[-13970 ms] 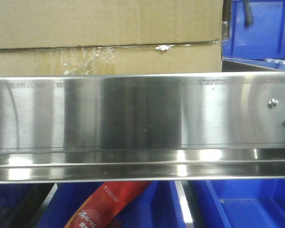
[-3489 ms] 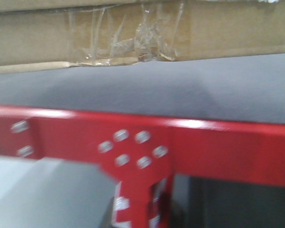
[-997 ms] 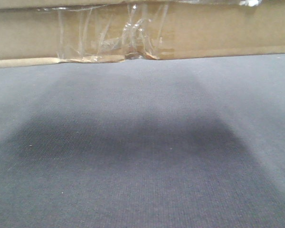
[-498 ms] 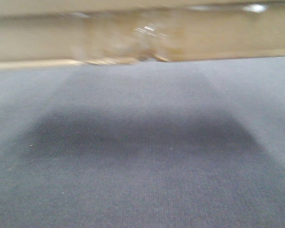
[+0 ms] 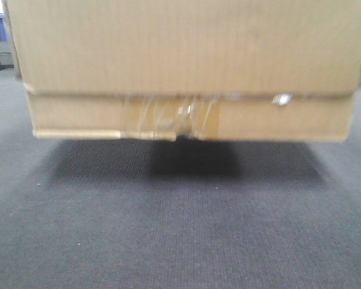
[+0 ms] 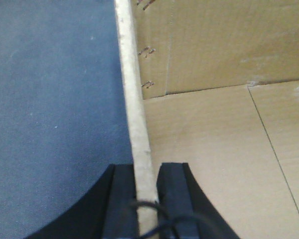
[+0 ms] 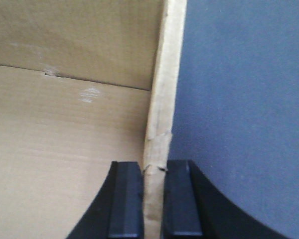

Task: Grab carton from right shelf to conveyor
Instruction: 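Lower the carton onto the belt and open both grippers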

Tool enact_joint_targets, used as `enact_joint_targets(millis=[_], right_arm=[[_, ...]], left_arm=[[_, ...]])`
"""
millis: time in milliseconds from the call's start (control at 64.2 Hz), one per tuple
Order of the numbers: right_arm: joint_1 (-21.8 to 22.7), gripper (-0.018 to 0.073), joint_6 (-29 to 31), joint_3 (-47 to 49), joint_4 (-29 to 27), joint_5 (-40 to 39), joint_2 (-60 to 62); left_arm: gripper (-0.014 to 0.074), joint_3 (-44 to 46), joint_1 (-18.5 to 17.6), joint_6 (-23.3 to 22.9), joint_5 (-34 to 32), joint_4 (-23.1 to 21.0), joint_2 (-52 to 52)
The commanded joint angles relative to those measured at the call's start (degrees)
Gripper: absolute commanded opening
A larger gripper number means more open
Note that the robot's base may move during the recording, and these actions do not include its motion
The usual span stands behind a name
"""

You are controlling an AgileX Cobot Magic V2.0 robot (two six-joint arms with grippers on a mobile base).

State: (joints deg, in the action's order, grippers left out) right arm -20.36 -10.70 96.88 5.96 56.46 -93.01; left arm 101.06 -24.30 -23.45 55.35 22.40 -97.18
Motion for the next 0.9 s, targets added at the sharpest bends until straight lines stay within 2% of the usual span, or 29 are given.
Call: enact_joint_targets(millis=[0,62,125,265,327,343,389,545,654,748,888], right_arm=[[0.3,-0.0066,0.7,0.5,0.3,-2.5,-1.4],[0.3,-0.0027,0.7,0.5,0.3,-2.5,-2.3],[0.3,0.0083,0.7,0.5,0.3,-2.5,-2.4],[0.3,0.045,0.7,0.6,0.3,-2.4,-2.3],[0.3,0.0575,0.7,1.0,0.3,-1.7,-2.2],[0.3,0.0578,0.7,1.1,0.3,-1.4,-2.1],[0.3,0.0569,0.7,1.7,0.3,-0.3,-1.8],[0.3,0.0564,0.7,3.6,0.3,2.4,0.5],[0.3,0.0494,0.7,3.7,0.3,3.1,3.7],[0.6,0.0368,0.7,3.7,0.4,4.6,6.1],[2.2,0.0019,0.7,1.9,0.4,6.1,9.0]], left_arm=[[-0.0006,0.4,0.0,0.6,-2.5,1.2,-1.1],[0.0033,0.4,0.0,0.6,-2.5,1.3,-1.9],[0.0115,0.4,0.0,0.6,-2.5,1.3,-2.1],[0.0415,0.6,0.0,0.6,-3.3,1.8,-2.0],[0.0534,1.1,0.0,0.6,-3.1,1.8,-2.0],[0.056,1.4,0.0,0.6,-2.9,1.8,-1.9],[0.0622,2.1,0.0,0.6,-1.8,1.8,-1.8],[0.0594,3.7,0.0,0.6,1.1,1.7,0.7],[0.0568,3.7,0.0,1.9,2.8,1.3,4.1],[0.0493,3.3,0.0,3.8,4.2,1.3,6.9],[0.0241,-0.4,2.0,4.5,4.2,1.3,12.1]])
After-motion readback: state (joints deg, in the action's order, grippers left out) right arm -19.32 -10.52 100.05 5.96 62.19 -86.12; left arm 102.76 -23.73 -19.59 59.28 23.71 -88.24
